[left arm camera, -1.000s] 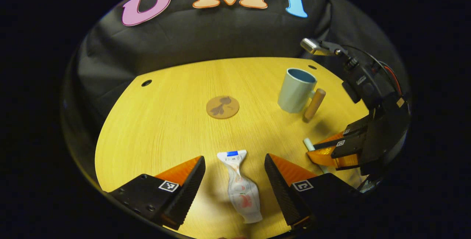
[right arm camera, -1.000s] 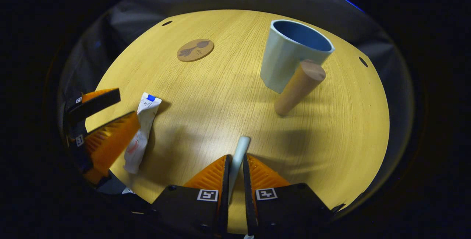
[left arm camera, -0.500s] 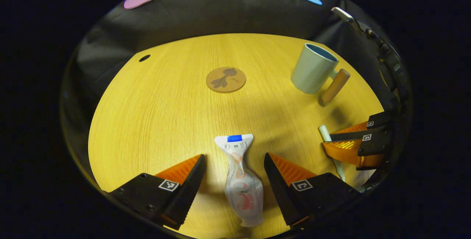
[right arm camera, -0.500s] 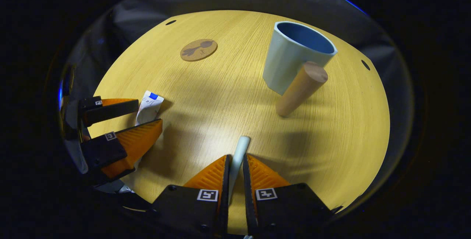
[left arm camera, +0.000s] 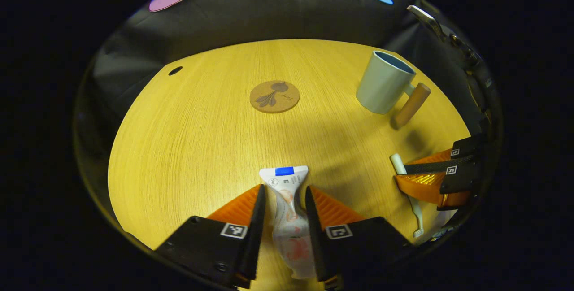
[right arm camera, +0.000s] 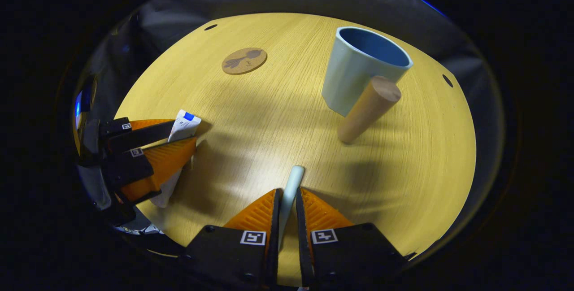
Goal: Put the toothbrush and toothpaste on the desktop into the cup, then pick up the cup and place it on the coaster on the desktop.
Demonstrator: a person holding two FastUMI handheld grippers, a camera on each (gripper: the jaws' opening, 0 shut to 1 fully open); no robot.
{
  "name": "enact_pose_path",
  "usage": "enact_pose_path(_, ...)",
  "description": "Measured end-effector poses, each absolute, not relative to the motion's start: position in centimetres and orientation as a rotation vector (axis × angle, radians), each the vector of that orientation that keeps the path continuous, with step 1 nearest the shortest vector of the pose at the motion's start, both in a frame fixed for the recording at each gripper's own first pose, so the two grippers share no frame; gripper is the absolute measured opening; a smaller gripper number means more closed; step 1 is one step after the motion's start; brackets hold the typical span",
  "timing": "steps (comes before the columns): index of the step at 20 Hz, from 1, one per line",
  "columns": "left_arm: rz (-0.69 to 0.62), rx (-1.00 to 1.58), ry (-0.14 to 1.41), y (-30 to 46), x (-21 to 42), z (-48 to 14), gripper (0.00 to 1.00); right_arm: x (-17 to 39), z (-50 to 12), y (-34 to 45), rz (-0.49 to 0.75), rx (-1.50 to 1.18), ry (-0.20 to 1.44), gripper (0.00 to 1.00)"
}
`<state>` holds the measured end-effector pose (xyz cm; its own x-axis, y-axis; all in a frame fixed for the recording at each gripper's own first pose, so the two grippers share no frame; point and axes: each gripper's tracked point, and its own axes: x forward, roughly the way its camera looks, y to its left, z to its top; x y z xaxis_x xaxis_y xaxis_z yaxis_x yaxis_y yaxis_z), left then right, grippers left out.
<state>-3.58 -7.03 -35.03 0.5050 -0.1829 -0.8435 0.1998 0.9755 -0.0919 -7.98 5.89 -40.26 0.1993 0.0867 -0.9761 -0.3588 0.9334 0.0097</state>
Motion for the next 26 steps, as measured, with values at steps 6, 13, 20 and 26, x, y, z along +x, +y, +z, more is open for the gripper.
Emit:
enact_pose_path(6, -0.216, -0.009, 0.994, -7.0, -3.3, -34.8, 0.1, -8.0, -40.2, 5.9, 0.325, -0.244, 1.326, 0.26)
enact_pose_path(13, -0.234, -0.02, 0.984, -7.2, -3.2, -34.2, 0.01, -7.5, -40.1, 6.1, 0.339, -0.189, 1.272, 0.11)
enact_pose_path(20, -0.239, -0.027, 0.932, -7.1, -2.9, -32.9, 0.0, -7.4, -40.6, 6.0, 0.319, -0.171, 1.272, 0.11)
enact_pose_path(26, -0.226, -0.052, 0.905, -7.0, -2.8, -32.1, 0.0, -6.2, -38.0, 5.9, 0.301, -0.083, 1.194, 0.11)
